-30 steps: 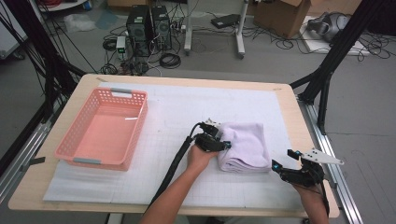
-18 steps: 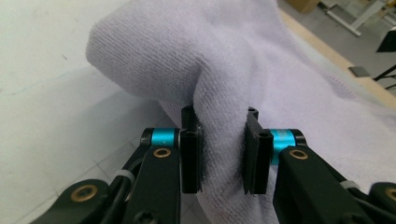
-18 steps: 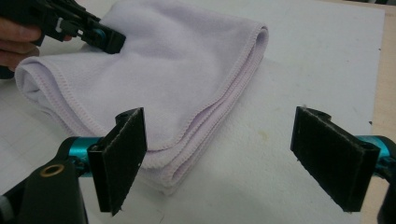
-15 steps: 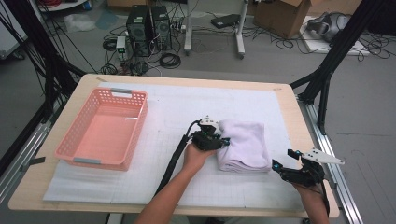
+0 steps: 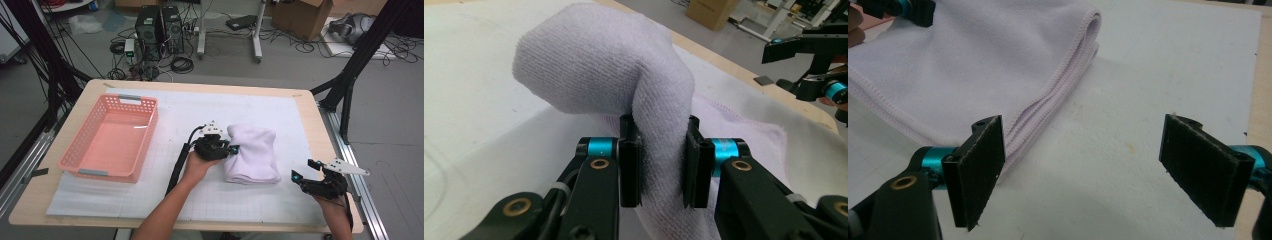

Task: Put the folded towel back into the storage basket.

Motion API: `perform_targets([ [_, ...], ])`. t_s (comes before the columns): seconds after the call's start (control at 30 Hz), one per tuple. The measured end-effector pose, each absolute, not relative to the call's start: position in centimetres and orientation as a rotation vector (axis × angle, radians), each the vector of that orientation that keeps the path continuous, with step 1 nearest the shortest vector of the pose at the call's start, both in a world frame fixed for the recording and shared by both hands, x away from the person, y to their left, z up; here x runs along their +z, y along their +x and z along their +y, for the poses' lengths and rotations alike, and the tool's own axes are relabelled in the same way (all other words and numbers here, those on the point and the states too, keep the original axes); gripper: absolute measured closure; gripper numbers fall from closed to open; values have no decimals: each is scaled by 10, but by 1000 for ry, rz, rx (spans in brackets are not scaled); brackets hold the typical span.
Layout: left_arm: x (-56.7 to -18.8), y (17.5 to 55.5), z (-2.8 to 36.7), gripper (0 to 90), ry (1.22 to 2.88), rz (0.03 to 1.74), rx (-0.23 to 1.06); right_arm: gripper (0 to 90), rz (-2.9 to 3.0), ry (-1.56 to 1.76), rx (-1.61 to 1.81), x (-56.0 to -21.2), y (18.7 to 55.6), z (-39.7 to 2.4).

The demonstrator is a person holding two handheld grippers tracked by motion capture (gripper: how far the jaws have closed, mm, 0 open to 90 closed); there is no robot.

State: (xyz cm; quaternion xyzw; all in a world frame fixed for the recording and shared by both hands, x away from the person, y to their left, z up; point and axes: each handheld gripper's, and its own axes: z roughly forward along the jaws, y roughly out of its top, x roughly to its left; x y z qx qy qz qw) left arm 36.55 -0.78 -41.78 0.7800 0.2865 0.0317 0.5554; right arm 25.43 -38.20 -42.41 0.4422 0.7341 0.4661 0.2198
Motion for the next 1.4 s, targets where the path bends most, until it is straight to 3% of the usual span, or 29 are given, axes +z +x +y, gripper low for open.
perform_targets([
  [1.4,-339,345,105,746,1690,505,271,174,2049,1181,1315,-418,260,-365],
])
